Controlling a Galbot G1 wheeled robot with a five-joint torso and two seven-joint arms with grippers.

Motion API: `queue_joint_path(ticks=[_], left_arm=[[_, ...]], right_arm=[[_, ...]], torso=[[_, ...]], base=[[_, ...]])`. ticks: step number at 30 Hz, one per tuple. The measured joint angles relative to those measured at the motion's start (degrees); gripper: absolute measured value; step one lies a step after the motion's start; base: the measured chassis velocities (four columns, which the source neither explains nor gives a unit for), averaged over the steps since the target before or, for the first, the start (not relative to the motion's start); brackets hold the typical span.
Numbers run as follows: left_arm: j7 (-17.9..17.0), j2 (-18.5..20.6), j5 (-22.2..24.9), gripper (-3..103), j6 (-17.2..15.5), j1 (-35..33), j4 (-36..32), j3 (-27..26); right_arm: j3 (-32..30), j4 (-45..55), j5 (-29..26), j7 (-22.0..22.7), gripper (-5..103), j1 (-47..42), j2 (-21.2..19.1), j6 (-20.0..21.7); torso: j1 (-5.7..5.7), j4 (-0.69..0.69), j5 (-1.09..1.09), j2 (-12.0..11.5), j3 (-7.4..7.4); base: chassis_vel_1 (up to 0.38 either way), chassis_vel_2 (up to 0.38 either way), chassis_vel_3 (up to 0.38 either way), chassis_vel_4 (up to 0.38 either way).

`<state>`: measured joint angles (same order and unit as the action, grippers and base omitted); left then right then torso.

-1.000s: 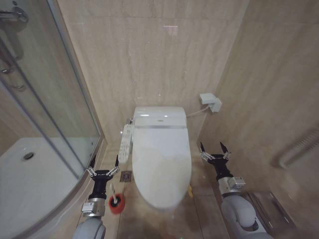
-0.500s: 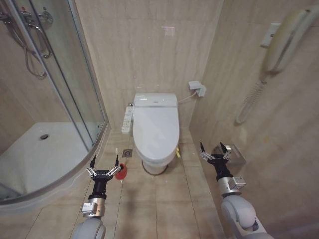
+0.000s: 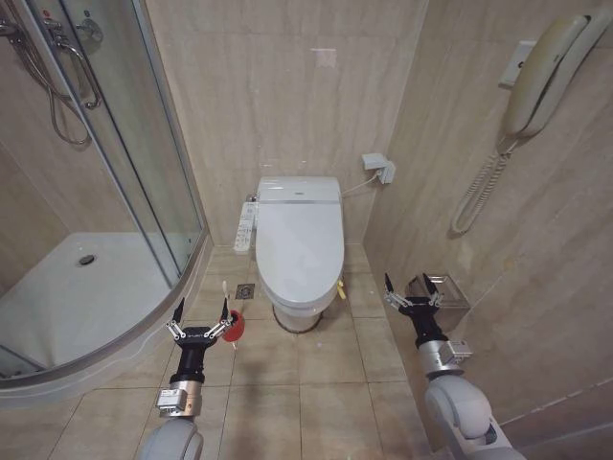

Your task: Open the toilet lid, clean the toilet bowl with a toilet brush, close the toilet lid, and flush.

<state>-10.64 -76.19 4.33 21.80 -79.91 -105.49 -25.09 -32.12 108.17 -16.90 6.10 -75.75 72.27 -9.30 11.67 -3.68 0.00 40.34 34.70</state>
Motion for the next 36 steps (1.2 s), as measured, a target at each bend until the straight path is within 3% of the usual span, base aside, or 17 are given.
queue_joint_path(ticks=[36], left_arm=[[0.0,0.0,0.0,100,0.0,0.0,0.0,0.0]], right_arm=[[0.0,0.0,0.0,0.0,100,0.0,0.0,0.0]], torso=[[-0.05,0.02,0.0,0.0,-0.01]], base=[[0.019,-0.019,-0.021,0.019]])
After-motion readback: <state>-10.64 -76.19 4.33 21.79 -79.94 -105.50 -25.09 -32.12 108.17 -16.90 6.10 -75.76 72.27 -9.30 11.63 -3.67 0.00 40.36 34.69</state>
